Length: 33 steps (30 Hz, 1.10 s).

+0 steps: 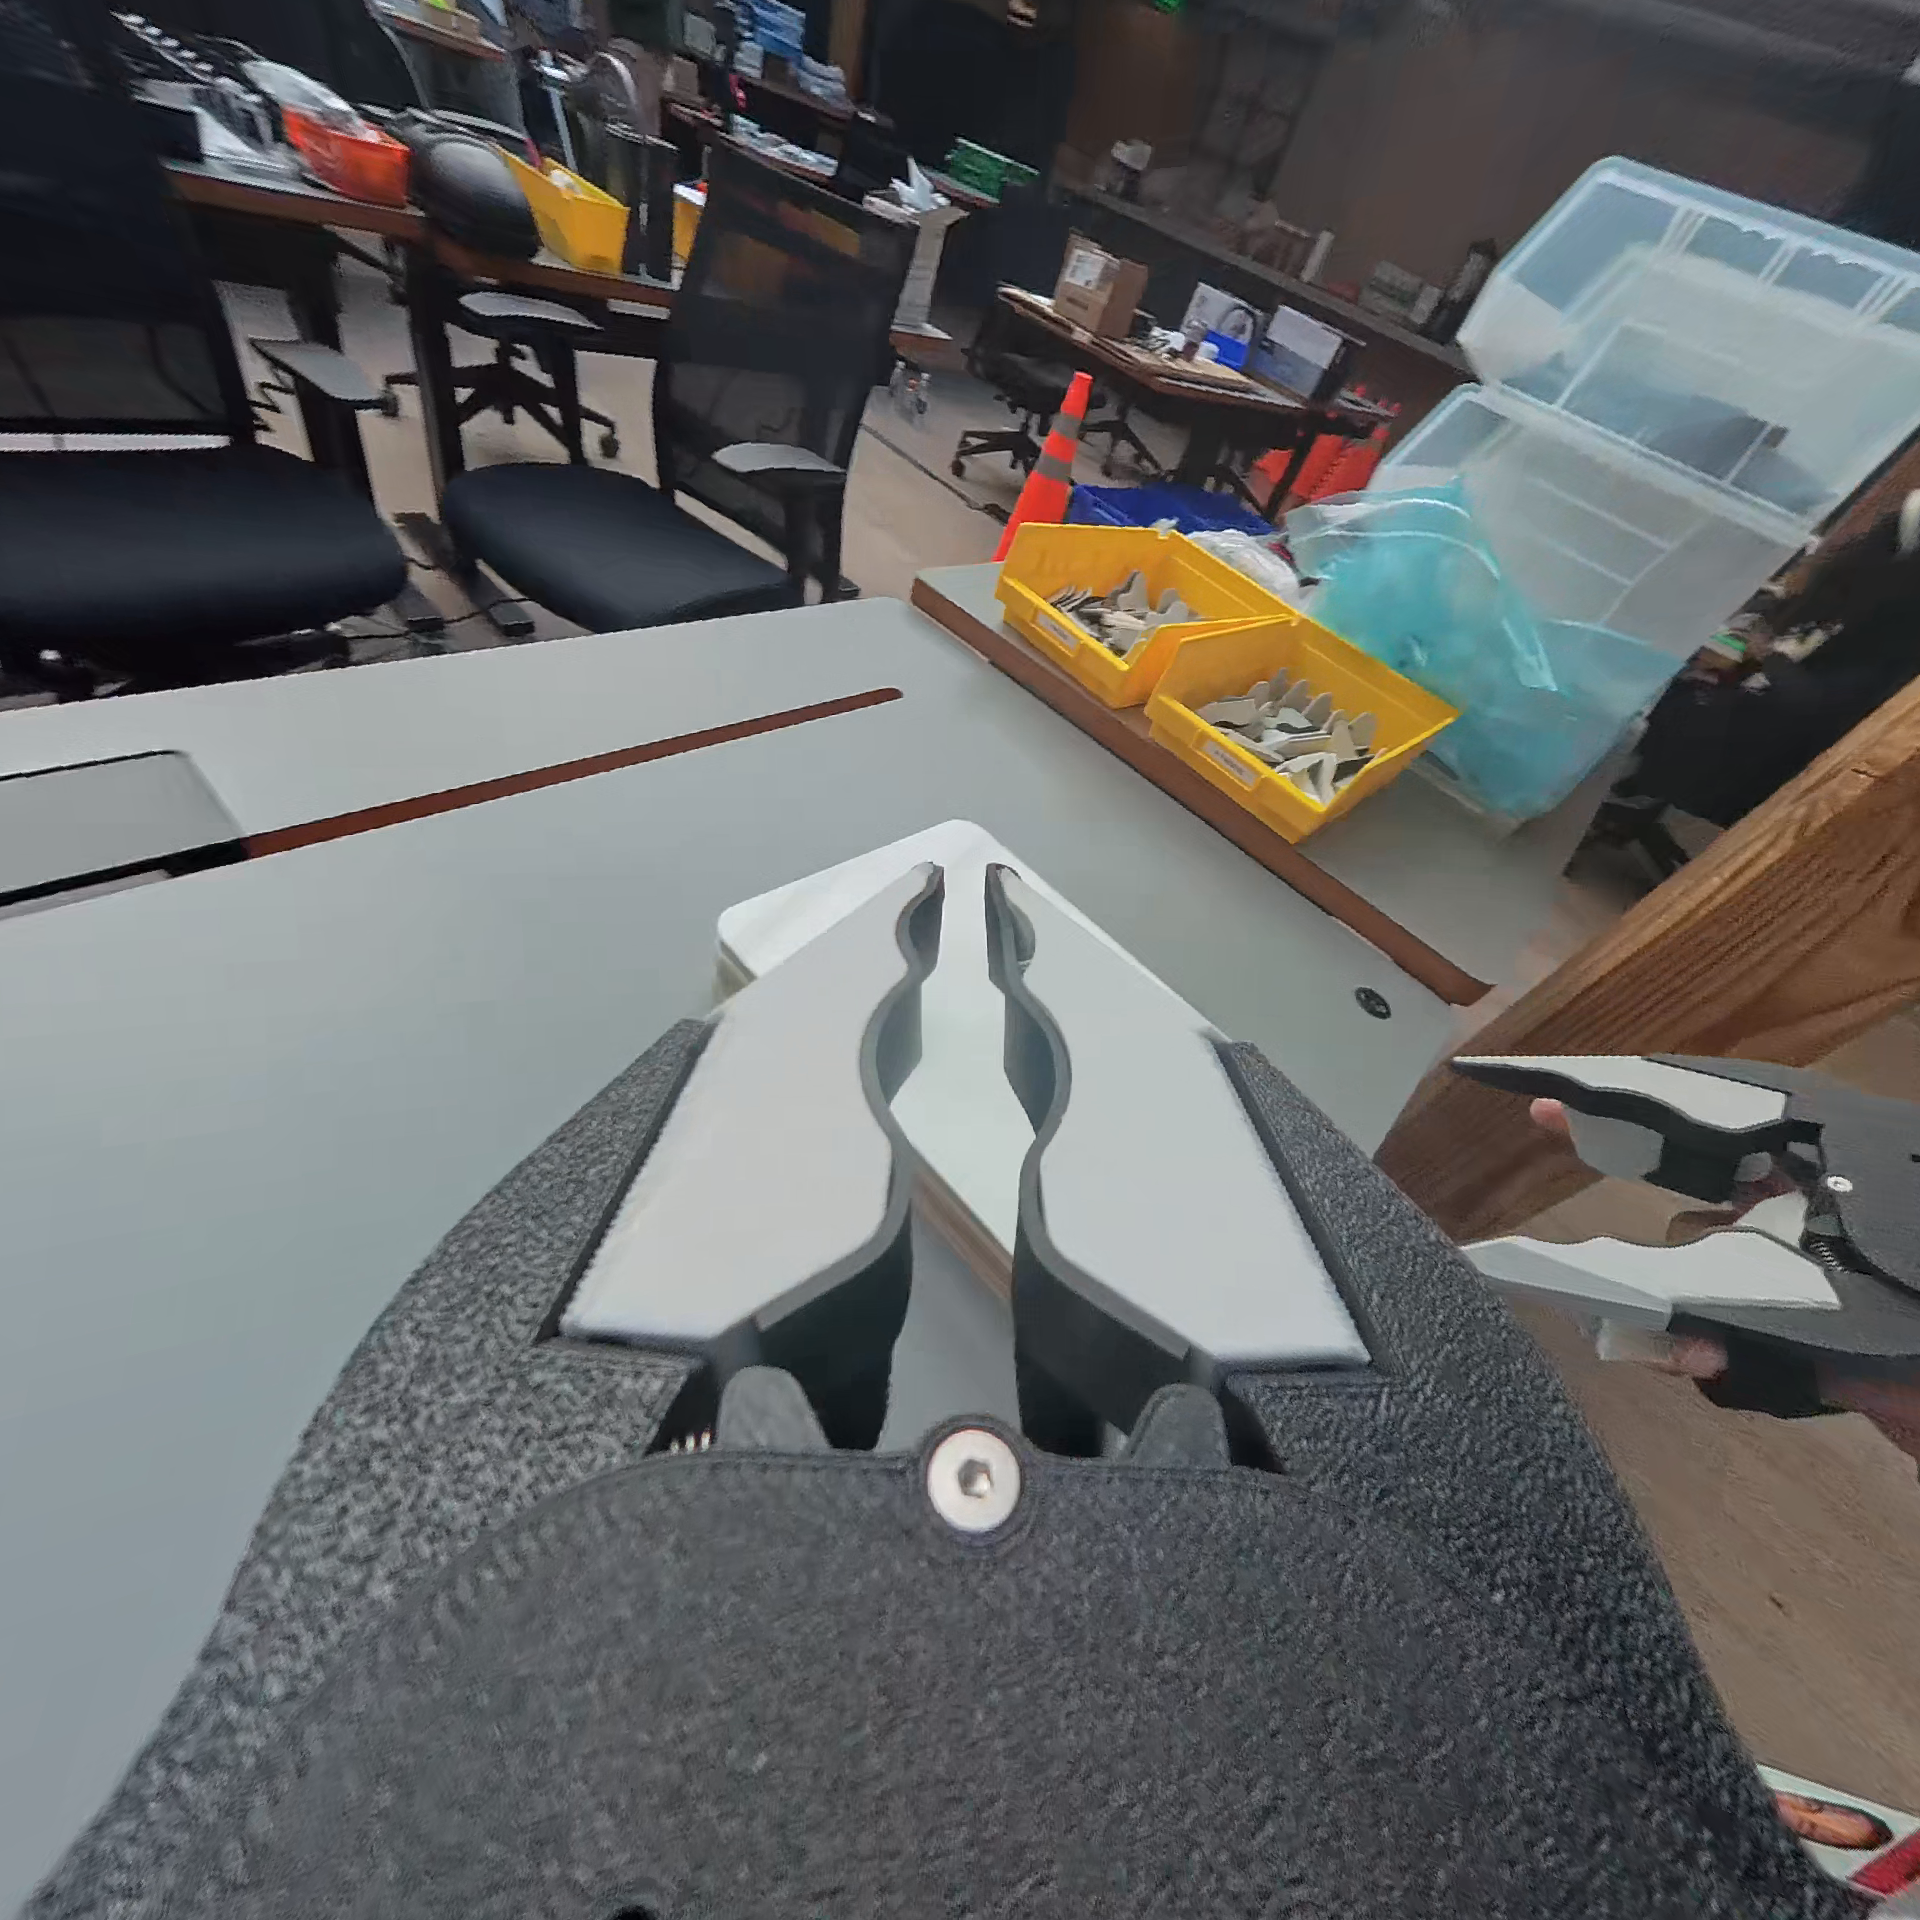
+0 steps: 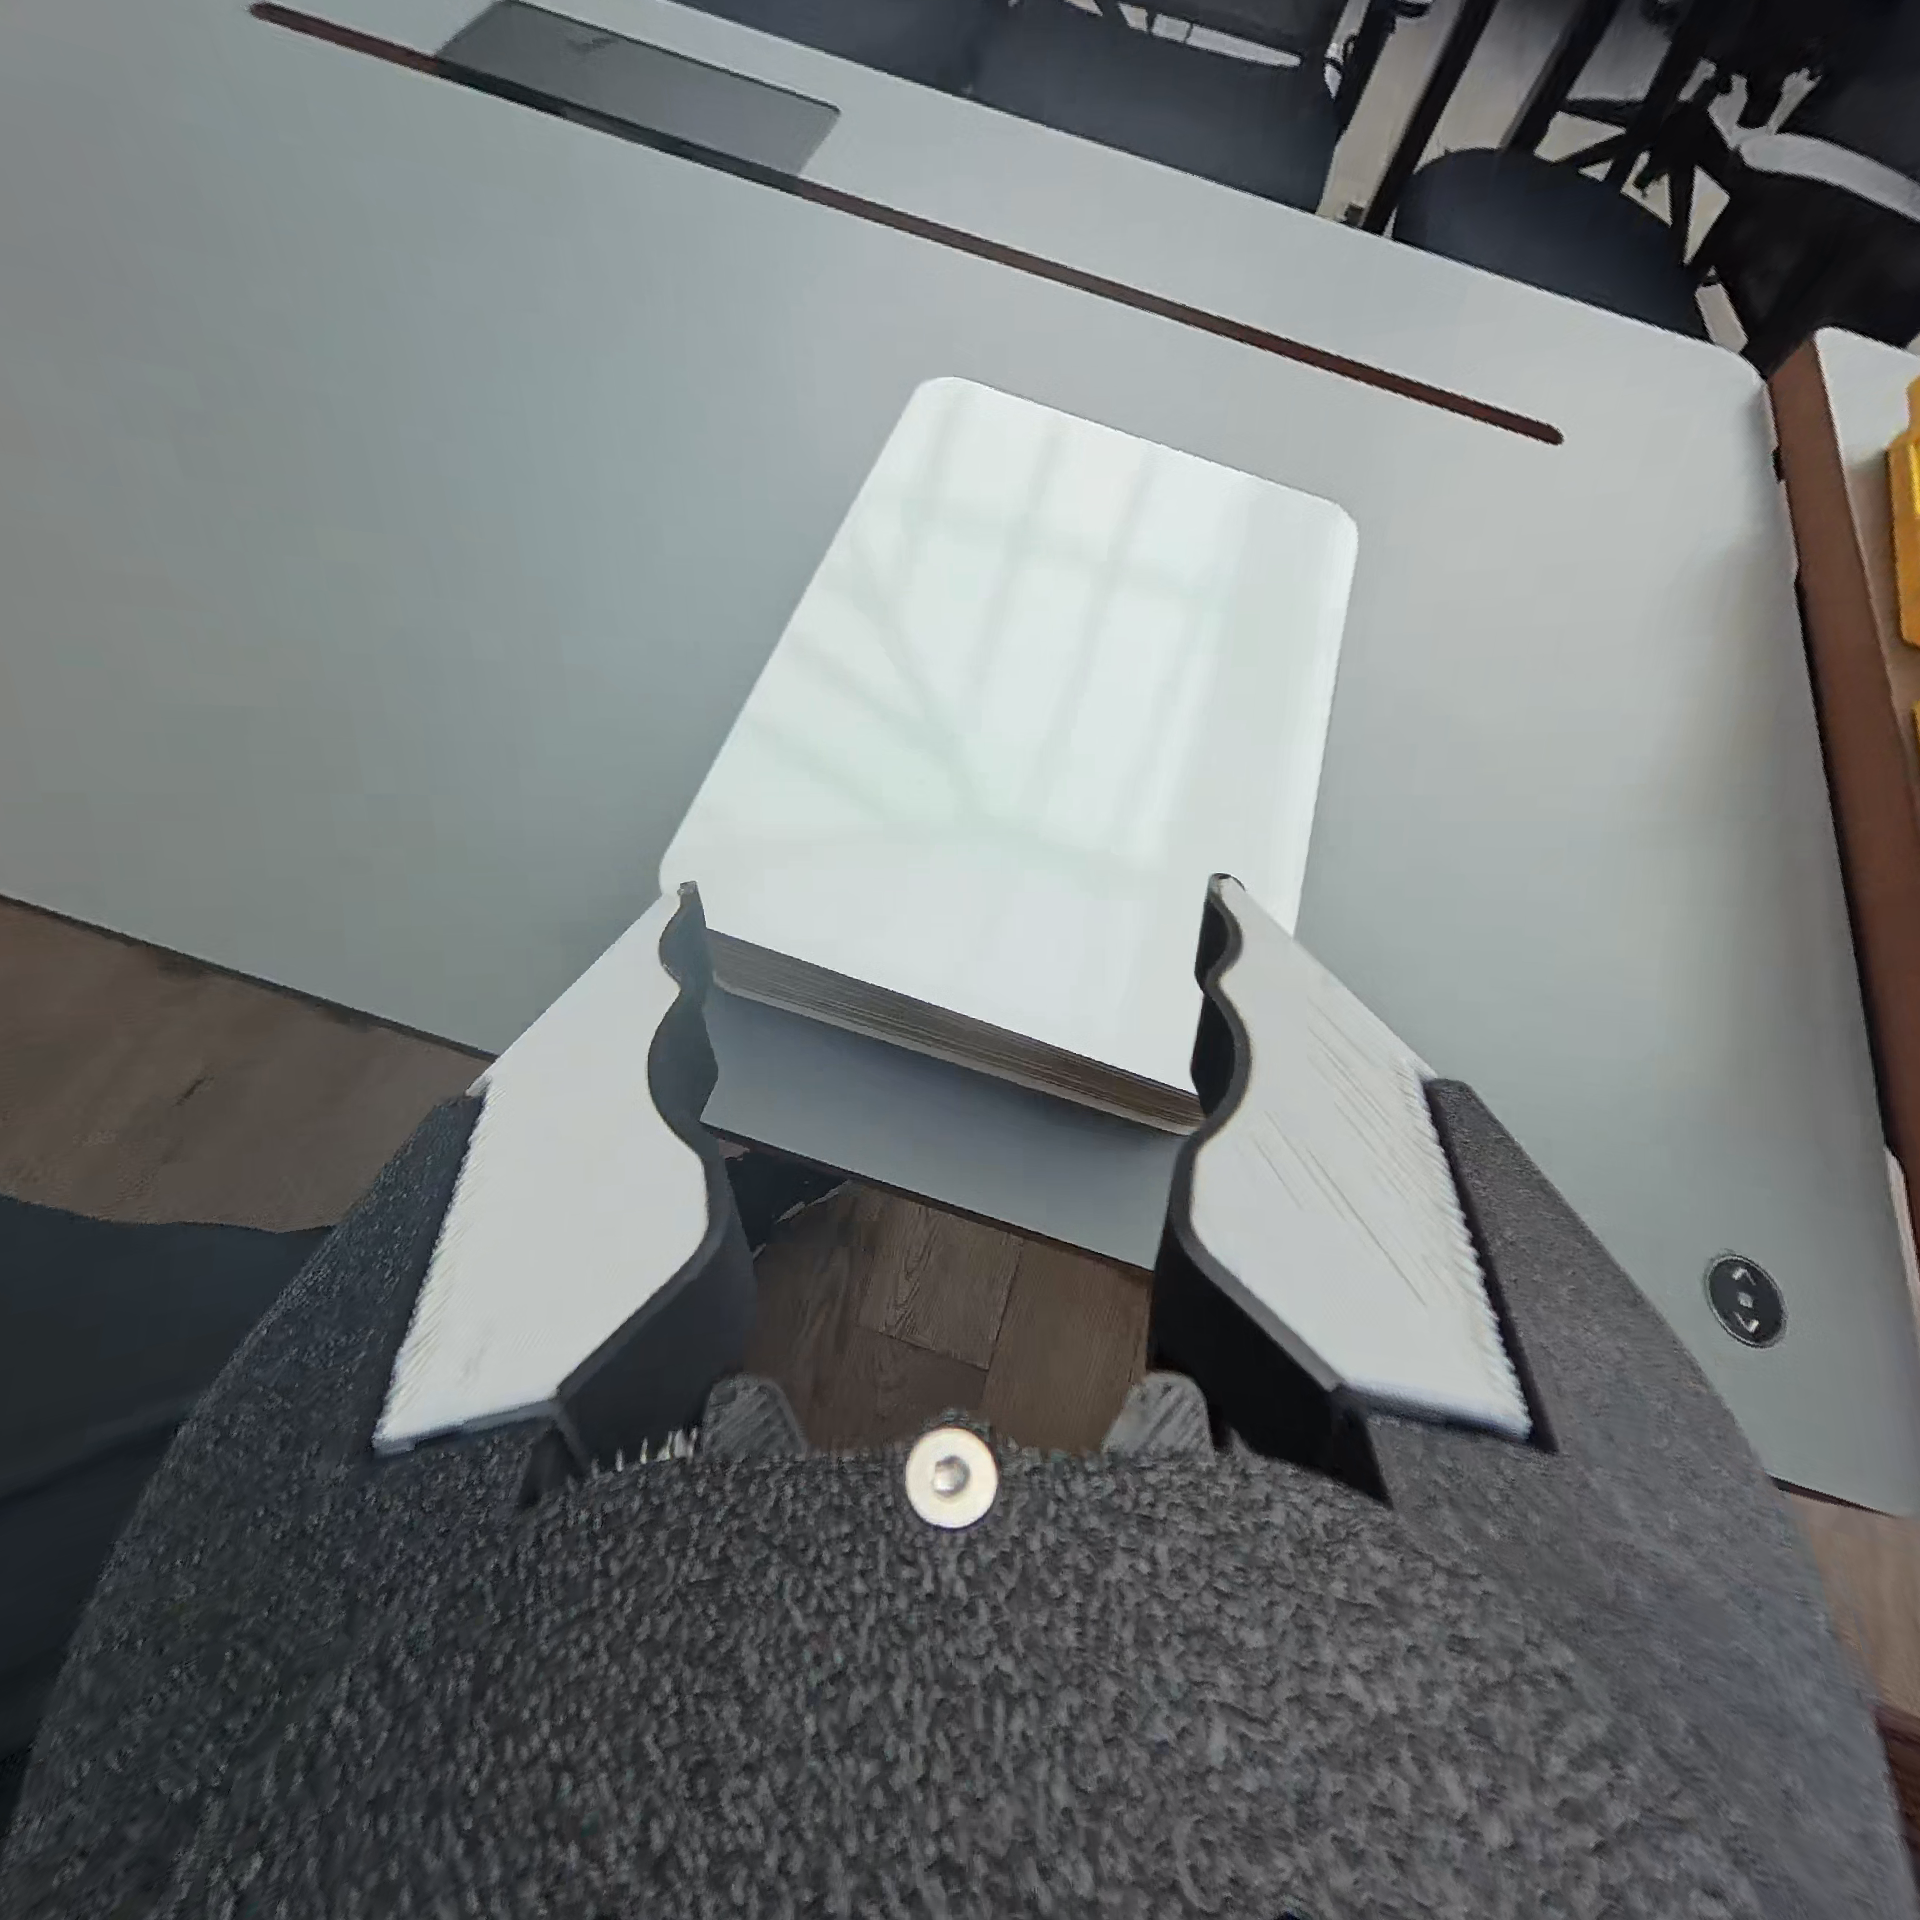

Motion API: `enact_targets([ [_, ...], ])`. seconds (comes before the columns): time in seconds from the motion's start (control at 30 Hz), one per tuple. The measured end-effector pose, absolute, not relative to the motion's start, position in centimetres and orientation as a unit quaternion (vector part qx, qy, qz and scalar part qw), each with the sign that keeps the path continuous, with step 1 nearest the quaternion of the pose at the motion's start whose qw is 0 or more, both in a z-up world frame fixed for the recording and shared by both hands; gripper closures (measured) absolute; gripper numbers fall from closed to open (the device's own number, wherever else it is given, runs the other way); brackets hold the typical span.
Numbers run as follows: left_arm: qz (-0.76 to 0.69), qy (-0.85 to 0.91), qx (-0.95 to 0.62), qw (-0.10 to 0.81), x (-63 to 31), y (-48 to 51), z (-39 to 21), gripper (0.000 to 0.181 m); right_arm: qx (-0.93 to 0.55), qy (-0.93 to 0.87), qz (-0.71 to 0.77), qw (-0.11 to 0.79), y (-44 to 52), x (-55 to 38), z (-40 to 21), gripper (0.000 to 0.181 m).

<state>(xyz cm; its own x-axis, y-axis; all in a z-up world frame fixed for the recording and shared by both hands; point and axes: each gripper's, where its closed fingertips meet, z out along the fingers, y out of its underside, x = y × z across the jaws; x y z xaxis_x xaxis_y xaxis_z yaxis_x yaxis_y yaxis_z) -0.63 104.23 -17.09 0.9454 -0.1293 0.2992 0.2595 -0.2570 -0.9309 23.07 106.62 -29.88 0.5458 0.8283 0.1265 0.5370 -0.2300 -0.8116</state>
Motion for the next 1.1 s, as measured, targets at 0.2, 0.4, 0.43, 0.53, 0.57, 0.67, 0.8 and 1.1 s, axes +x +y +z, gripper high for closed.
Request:
enact_targets([
  [0.2,-0.019,-0.135,-0.782,0.608,-7.4,86.5,-18.1,0.181,-0.741,-0.485,0.24,0.398,97.4,17.3,-28.7,0.12],
  [0.4,0.094,-0.258,-0.748,0.605,-15.7,67.8,-19.6,0.181,-0.686,-0.555,0.283,0.375,88.0,7.5,-28.0,0.174],
  [0.43,0.109,-0.278,-0.74,0.602,-17.2,64.5,-19.9,0.181,-0.677,-0.565,0.287,0.375,86.5,5.5,-27.9,0.181],
  [0.53,0.146,-0.33,-0.722,0.591,-21.5,54.8,-21.1,0.181,-0.647,-0.594,0.305,0.369,81.2,-1.6,-27.8,0.181],
  [0.57,0.156,-0.34,-0.72,0.585,-23.1,51.6,-21.5,0.181,-0.641,-0.599,0.31,0.366,79.3,-4.1,-28.0,0.181],
  [0.67,0.174,-0.359,-0.72,0.568,-27.7,42.0,-22.2,0.181,-0.627,-0.606,0.324,0.367,73.2,-12.3,-28.1,0.181],
  [0.8,0.183,-0.384,-0.719,0.55,-33.9,30.0,-22.3,0.175,-0.605,-0.612,0.352,0.369,64.6,-23.2,-27.6,0.173],
  [1.1,0.246,-0.487,-0.675,0.498,-45.8,10.6,-22.5,0.142,-0.538,-0.673,0.414,0.293,46.5,-45.4,-27.1,0.117],
])
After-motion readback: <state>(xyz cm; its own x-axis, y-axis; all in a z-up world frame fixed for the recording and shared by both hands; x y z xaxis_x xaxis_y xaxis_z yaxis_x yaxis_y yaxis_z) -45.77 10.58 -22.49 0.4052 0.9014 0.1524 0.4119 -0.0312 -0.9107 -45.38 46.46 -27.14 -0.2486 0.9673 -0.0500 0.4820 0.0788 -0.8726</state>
